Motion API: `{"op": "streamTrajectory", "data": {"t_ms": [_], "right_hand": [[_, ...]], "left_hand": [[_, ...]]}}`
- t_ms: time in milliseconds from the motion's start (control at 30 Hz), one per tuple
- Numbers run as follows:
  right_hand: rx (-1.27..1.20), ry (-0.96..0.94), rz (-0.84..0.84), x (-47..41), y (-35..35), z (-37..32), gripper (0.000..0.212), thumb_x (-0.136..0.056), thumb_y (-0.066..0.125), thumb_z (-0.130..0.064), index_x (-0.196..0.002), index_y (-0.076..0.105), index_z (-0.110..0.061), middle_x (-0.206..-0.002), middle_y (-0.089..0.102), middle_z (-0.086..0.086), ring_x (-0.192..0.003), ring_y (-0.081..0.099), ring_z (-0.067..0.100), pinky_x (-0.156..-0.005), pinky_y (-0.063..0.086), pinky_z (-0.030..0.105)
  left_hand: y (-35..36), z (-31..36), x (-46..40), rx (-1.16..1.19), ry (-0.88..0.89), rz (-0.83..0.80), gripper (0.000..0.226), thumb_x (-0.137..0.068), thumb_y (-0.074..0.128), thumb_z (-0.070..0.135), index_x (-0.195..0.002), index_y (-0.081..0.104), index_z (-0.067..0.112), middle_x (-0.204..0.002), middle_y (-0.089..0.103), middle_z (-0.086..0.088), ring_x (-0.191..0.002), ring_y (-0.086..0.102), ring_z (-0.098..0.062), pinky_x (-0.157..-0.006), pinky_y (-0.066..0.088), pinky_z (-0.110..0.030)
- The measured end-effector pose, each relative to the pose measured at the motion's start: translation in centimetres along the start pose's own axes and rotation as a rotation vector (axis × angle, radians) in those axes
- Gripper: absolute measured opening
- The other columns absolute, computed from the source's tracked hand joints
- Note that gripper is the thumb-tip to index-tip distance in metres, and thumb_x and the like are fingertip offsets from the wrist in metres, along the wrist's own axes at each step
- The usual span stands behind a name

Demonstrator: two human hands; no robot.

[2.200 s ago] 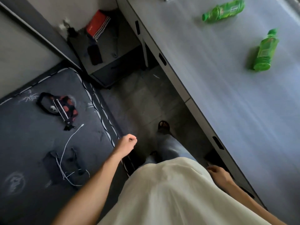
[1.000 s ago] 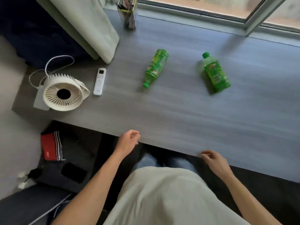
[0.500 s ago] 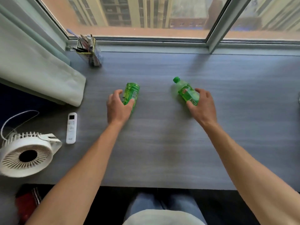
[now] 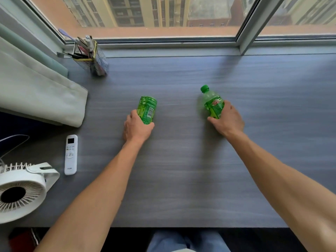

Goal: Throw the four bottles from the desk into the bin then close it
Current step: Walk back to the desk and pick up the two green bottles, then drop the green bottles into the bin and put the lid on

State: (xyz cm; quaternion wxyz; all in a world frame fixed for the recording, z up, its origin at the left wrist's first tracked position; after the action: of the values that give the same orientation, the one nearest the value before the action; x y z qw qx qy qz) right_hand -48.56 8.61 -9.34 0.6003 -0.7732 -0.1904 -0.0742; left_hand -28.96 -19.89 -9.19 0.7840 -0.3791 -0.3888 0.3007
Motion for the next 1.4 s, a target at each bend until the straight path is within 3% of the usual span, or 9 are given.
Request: {"op": "streamTrajectory", "data": {"t_ms": [267, 433, 767, 900, 1033, 1233, 1400], "right_hand": [[-0.195, -0.004, -0.146, 9.3, -0.4, 3.0, 0.062, -0.063, 0.074, -0.053, -0.11, 0.053, -0.02, -0.086, 0.062, 0.0, -0.076, 0.06, 0.025, -0.062, 0.043, 0.032], [-0.253, -0.034, -0.304, 18.3, 1.4, 7.4, 0.059, -0.064, 0.077, -0.049, -0.111, 0.052, -0.024, -0.088, 0.063, -0.004, -0.08, 0.061, 0.019, -0.065, 0.048, 0.033], [-0.376, 0.11, -0.384, 30.4, 4.2, 13.9, 0.06, -0.067, 0.077, -0.053, -0.115, 0.048, -0.033, -0.09, 0.065, -0.013, -0.082, 0.064, 0.006, -0.074, 0.058, 0.037], [-0.458, 0.265, -0.304, 34.3, 5.0, 15.8, 0.059, -0.063, 0.075, -0.059, -0.11, 0.046, -0.037, -0.088, 0.066, -0.014, -0.08, 0.064, 0.005, -0.071, 0.057, 0.036], [-0.552, 0.459, -0.244, 40.0, 7.1, 18.7, 0.061, -0.062, 0.075, -0.059, -0.111, 0.045, -0.037, -0.09, 0.067, -0.013, -0.082, 0.066, 0.009, -0.075, 0.056, 0.038], [-0.698, 0.859, -0.167, 52.8, 11.9, 23.7, 0.064, -0.064, 0.08, -0.054, -0.114, 0.049, -0.03, -0.09, 0.067, -0.008, -0.082, 0.064, 0.017, -0.069, 0.048, 0.034], [-0.876, 1.219, -0.095, 64.1, 16.5, 26.0, 0.063, -0.068, 0.086, -0.041, -0.115, 0.053, -0.016, -0.098, 0.069, 0.005, -0.088, 0.063, 0.026, -0.07, 0.044, 0.033]], "left_hand": [[-1.2, -3.4, 8.9, 0.0, -0.004, -0.201, 0.07, -0.067, 0.075, 0.044, -0.127, 0.046, 0.022, -0.119, 0.066, -0.009, -0.108, 0.063, -0.036, -0.086, 0.052, -0.041], [-0.3, -8.1, 17.7, -0.013, -0.011, -0.336, 0.061, -0.063, 0.071, 0.049, -0.114, 0.044, 0.03, -0.111, 0.069, -0.006, -0.1, 0.065, -0.035, -0.072, 0.043, -0.033], [-0.2, -18.9, 26.5, -0.158, 0.022, -0.553, 0.062, -0.066, 0.074, 0.055, -0.115, 0.04, 0.037, -0.106, 0.066, 0.005, -0.092, 0.065, -0.021, -0.075, 0.053, -0.036], [-0.4, -20.2, 27.0, -0.202, 0.087, -0.63, 0.057, -0.065, 0.073, 0.053, -0.111, 0.043, 0.04, -0.104, 0.066, 0.012, -0.092, 0.065, -0.015, -0.079, 0.054, -0.035], [0.7, -18.3, 26.6, -0.264, 0.227, -0.707, 0.056, -0.064, 0.071, 0.054, -0.11, 0.039, 0.046, -0.103, 0.066, 0.014, -0.088, 0.063, -0.007, -0.07, 0.051, -0.032], [5.9, -9.6, 27.4, -0.416, 0.543, -0.815, 0.06, -0.065, 0.069, 0.055, -0.116, 0.039, 0.043, -0.099, 0.066, 0.011, -0.086, 0.064, -0.017, -0.072, 0.054, -0.036], [11.8, -0.8, 32.3, -0.521, 0.821, -0.897, 0.067, -0.062, 0.068, 0.059, -0.121, 0.041, 0.039, -0.094, 0.062, 0.011, -0.08, 0.059, -0.015, -0.061, 0.044, -0.032]]}}
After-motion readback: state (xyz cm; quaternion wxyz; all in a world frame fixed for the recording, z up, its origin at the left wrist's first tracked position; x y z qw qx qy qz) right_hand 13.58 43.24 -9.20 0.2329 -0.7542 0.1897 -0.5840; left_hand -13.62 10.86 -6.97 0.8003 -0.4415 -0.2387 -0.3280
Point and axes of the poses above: each hand's wrist, its own x-axis away from the middle knuckle, its own y-axis out of the palm, z = x × y, the point moved 6 cm from there along -x, towards the middle knuckle
